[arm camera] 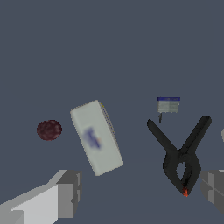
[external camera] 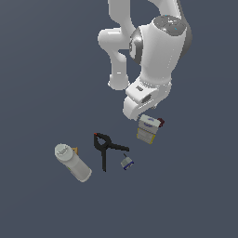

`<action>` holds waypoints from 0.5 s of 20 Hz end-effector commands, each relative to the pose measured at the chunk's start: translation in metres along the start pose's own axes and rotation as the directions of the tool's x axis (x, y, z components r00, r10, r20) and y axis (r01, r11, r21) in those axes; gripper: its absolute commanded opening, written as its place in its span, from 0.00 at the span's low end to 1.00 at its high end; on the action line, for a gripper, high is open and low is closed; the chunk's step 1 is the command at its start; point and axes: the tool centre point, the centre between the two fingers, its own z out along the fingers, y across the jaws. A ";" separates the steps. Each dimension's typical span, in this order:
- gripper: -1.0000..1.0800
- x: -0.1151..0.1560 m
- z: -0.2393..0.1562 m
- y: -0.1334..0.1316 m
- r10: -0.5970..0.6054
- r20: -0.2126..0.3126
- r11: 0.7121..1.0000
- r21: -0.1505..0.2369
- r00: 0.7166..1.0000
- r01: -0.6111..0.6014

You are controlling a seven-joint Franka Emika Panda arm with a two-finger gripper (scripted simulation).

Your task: Pick up a designated object from a clutter of objects.

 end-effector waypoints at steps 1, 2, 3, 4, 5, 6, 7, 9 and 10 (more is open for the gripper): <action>0.96 0.003 0.009 -0.008 -0.083 -0.005 0.997 -0.002 0.997 0.083; 0.96 0.004 0.012 -0.012 -0.115 -0.006 0.993 -0.002 0.993 0.115; 0.96 0.005 0.016 -0.015 -0.145 -0.008 0.989 -0.003 0.989 0.145; 0.96 0.006 0.019 -0.018 -0.174 -0.009 0.985 -0.004 0.985 0.173; 0.96 0.007 0.022 -0.021 -0.200 -0.011 0.980 -0.004 0.980 0.200; 0.96 0.008 0.025 -0.024 -0.225 -0.012 0.974 -0.005 0.974 0.225; 0.96 0.009 0.027 -0.026 -0.249 -0.013 0.969 -0.006 0.968 0.249; 0.96 0.010 0.032 -0.031 -0.290 -0.016 0.957 -0.007 0.957 0.290; 0.96 0.010 0.034 -0.033 -0.308 -0.017 0.951 -0.008 0.951 0.308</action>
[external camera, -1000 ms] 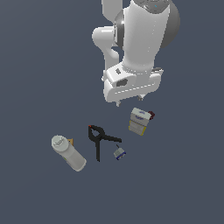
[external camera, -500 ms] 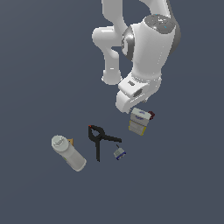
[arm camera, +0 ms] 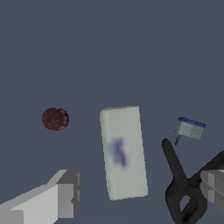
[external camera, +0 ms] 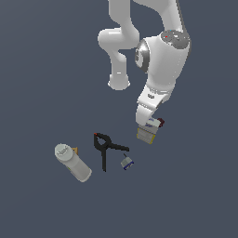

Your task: Pick up a designated object from a clutter of objects.

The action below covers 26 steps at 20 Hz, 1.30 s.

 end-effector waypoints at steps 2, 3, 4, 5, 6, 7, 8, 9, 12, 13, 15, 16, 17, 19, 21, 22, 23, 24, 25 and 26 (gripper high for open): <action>0.96 0.003 0.007 -0.006 -0.066 -0.004 0.998 -0.002 0.998 0.066; 0.96 0.004 0.008 -0.008 -0.080 -0.005 0.997 -0.002 0.997 0.080; 0.96 0.005 0.010 -0.009 -0.093 -0.006 0.996 -0.002 0.996 0.093; 0.96 0.005 0.011 -0.010 -0.103 -0.006 0.995 -0.003 0.995 0.103; 0.96 0.006 0.012 -0.011 -0.112 -0.007 0.994 -0.003 0.994 0.112; 0.96 0.006 0.012 -0.012 -0.120 -0.007 0.993 -0.003 0.993 0.120; 0.96 0.006 0.013 -0.012 -0.126 -0.008 0.992 -0.003 0.992 0.126; 0.96 0.007 0.013 -0.013 -0.130 -0.008 0.992 -0.003 0.992 0.130; 0.96 0.007 0.013 -0.013 -0.128 -0.007 0.992 -0.003 0.992 0.128; 0.96 0.007 0.014 -0.013 -0.128 -0.007 0.992 -0.003 0.992 0.128; 0.96 0.006 0.016 -0.013 -0.128 -0.007 0.992 -0.003 0.992 0.128; 0.96 0.007 0.018 -0.013 -0.129 -0.008 0.992 -0.003 0.992 0.129; 0.96 0.006 0.020 -0.013 -0.129 -0.008 0.992 -0.003 0.992 0.129; 0.96 0.006 0.027 -0.013 -0.130 -0.008 0.992 -0.003 0.992 0.130; 0.96 0.006 0.036 -0.014 -0.131 -0.008 0.991 -0.003 0.991 0.131; 0.96 0.006 0.041 -0.014 -0.131 -0.008 0.991 -0.003 0.991 0.131; 0.96 0.006 0.046 -0.014 -0.132 -0.008 0.991 -0.003 0.991 0.132; 0.96 0.006 0.050 -0.014 -0.132 -0.008 0.991 -0.003 0.991 0.132; 0.96 0.006 0.054 -0.014 -0.132 -0.008 0.991 -0.003 0.991 0.132; 0.96 0.006 0.057 -0.014 -0.133 -0.008 0.991 -0.003 0.991 0.133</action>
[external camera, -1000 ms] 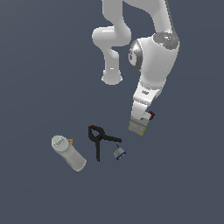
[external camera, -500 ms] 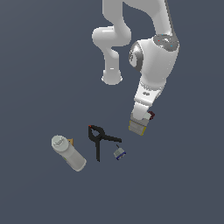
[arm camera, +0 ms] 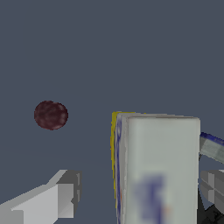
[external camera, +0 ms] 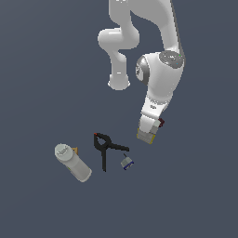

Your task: Pick up a designated object from a clutter of objects.

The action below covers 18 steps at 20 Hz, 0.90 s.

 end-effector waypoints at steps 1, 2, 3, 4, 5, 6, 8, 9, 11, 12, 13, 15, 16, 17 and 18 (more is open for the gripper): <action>0.96 0.000 0.008 0.000 -0.001 -0.001 1.000 -0.001 1.000 0.001; 0.96 0.000 0.010 0.000 -0.001 0.000 1.000 -0.001 1.000 0.001; 0.96 0.000 0.011 0.000 -0.001 0.000 1.000 -0.001 1.000 0.001; 0.96 0.000 0.012 0.001 -0.001 0.000 1.000 -0.001 1.000 0.001; 0.96 0.000 0.013 0.001 -0.001 0.000 1.000 -0.001 1.000 0.001; 0.00 0.000 0.013 0.001 -0.001 0.000 1.000 -0.001 1.000 0.001; 0.00 0.000 0.013 0.001 -0.001 0.000 1.000 -0.001 1.000 0.001; 0.00 0.000 0.013 0.001 -0.001 0.000 1.000 -0.001 1.000 0.001; 0.00 0.000 0.013 0.001 -0.001 0.000 1.000 -0.001 1.000 0.001; 0.00 0.000 0.013 0.001 -0.001 0.000 1.000 -0.001 1.000 0.001; 0.00 0.000 0.013 0.001 -0.001 0.000 1.000 -0.001 1.000 0.001; 0.00 0.000 0.013 0.001 -0.001 0.000 1.000 -0.001 1.000 0.001; 0.00 0.000 0.012 0.001 -0.001 -0.001 1.000 -0.002 1.000 0.001; 0.00 0.000 0.012 0.001 -0.001 -0.001 1.000 -0.002 1.000 0.001; 0.00 0.000 0.011 0.001 -0.001 -0.001 1.000 -0.002 1.000 0.001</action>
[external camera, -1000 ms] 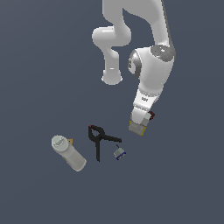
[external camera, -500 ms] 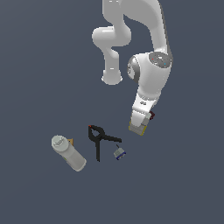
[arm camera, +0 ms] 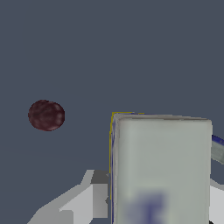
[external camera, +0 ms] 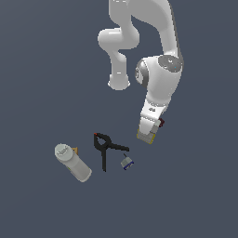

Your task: Pick up a designated object from a clutter of objects.

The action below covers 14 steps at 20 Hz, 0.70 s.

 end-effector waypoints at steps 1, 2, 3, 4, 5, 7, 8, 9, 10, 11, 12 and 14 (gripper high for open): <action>0.00 0.000 -0.002 0.000 0.000 0.000 1.000 0.000 1.000 0.000; 0.00 -0.001 -0.004 0.000 0.000 0.000 1.000 0.000 1.000 0.000; 0.00 -0.002 -0.006 0.000 0.000 0.000 1.000 0.000 1.000 0.000; 0.00 -0.002 -0.009 0.000 0.000 0.000 1.000 0.000 1.000 0.000; 0.00 -0.003 -0.012 0.000 0.000 0.000 1.000 0.000 1.000 0.000; 0.00 -0.006 -0.020 -0.001 0.000 -0.001 1.000 0.000 1.000 0.000; 0.00 -0.007 -0.025 -0.001 0.000 -0.001 1.000 0.000 1.000 0.000; 0.00 -0.009 -0.030 -0.001 0.000 -0.001 1.000 0.000 1.000 0.000; 0.00 -0.011 -0.036 -0.001 0.000 -0.001 1.000 0.000 1.000 0.000; 0.00 -0.012 -0.043 -0.001 0.000 -0.001 1.000 0.000 1.000 0.000; 0.00 -0.014 -0.050 -0.001 -0.001 -0.001 1.000 0.001 1.000 0.001; 0.00 -0.019 -0.065 -0.002 -0.001 -0.002 1.000 0.001 1.000 0.001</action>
